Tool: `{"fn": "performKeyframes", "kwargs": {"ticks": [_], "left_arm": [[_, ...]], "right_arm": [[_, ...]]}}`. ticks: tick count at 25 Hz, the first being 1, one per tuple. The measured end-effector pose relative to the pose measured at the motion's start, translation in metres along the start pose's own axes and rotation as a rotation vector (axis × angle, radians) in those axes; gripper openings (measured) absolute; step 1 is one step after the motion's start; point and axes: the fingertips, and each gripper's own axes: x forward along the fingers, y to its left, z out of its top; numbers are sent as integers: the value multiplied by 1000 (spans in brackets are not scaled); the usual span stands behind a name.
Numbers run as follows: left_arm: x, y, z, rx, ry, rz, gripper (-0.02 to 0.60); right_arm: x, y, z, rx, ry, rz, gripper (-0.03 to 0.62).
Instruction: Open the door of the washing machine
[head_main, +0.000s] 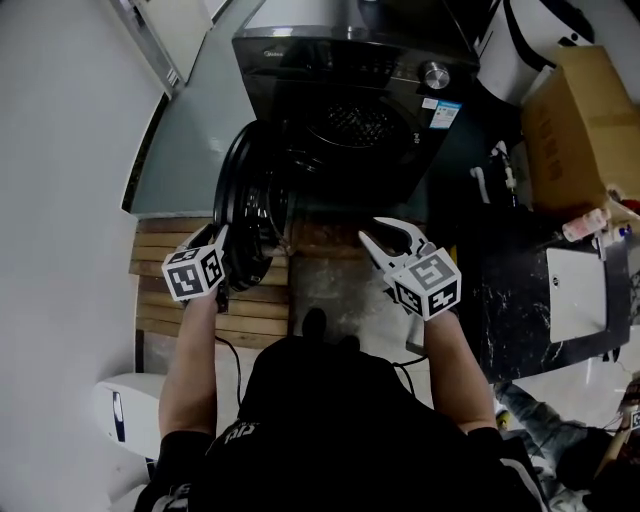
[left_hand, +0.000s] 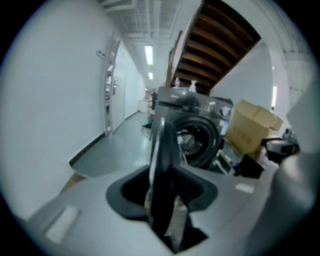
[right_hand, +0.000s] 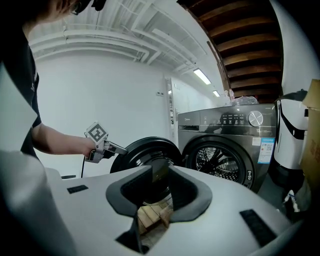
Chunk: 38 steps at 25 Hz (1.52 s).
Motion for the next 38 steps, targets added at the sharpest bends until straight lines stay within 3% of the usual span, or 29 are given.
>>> {"fn": "performKeyframes", "kwargs": {"ticks": [9, 14, 18, 29, 38], "left_arm": [[-4, 58, 8, 14, -6, 126, 146], [-9, 62, 30, 113, -67, 252, 146], [-3, 30, 54, 127, -142, 185, 144], [34, -32, 100, 142, -226, -66, 98], [53, -55, 122, 160, -259, -222, 32]], "right_arm": [[24, 1, 4, -14, 35, 19, 87], [35, 0, 5, -25, 55, 23, 86], [41, -6, 11, -29, 57, 4, 84], [46, -35, 28, -19, 55, -110, 79], [49, -50, 45, 34, 13, -245, -5]]}}
